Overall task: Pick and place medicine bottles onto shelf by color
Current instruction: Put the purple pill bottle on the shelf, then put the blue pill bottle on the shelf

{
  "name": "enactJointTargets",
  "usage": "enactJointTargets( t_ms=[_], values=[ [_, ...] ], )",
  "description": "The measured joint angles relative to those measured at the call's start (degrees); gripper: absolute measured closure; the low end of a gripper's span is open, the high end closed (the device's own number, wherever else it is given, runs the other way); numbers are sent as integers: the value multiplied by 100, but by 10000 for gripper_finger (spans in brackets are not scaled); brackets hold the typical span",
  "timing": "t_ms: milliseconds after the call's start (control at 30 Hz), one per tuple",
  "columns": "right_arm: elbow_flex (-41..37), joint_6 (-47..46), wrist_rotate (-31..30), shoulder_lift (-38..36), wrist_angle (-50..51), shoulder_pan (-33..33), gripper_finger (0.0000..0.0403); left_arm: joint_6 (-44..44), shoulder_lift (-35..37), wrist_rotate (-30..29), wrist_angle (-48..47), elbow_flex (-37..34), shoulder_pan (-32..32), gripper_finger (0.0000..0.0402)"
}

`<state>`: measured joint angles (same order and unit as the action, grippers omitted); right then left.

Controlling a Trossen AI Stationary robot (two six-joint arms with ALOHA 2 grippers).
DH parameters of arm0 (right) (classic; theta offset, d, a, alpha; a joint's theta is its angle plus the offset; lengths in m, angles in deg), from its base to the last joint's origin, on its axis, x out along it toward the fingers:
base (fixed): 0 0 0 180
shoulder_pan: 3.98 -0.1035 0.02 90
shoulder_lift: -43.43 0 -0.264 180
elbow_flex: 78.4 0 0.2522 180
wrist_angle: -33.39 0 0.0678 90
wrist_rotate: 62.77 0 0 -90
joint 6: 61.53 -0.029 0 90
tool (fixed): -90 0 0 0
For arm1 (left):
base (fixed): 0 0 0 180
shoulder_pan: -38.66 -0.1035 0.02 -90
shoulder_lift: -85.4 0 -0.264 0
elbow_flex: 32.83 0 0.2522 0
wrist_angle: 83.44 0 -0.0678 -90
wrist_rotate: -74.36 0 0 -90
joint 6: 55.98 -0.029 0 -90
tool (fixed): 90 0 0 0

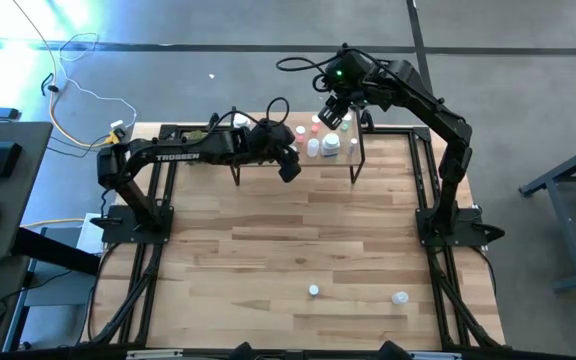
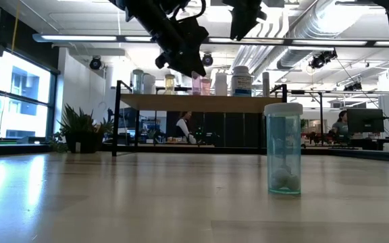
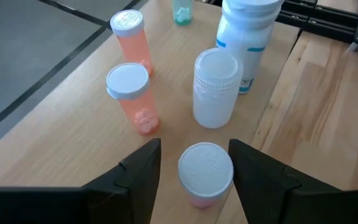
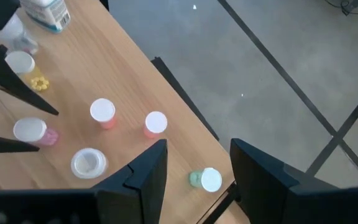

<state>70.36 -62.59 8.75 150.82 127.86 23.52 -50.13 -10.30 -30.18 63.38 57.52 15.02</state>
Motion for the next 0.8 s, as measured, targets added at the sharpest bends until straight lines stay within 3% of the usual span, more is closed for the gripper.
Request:
enactJointTargets(
  t_ms=[600,800],
  values=[
    [-2,-15,66,-443,195,-15,235,0,370,-50,-96,0,-26,206],
    [-2,-50,813,-592,468,-17,235,-2,670,-63,-322,0,-35,206]
  ],
)
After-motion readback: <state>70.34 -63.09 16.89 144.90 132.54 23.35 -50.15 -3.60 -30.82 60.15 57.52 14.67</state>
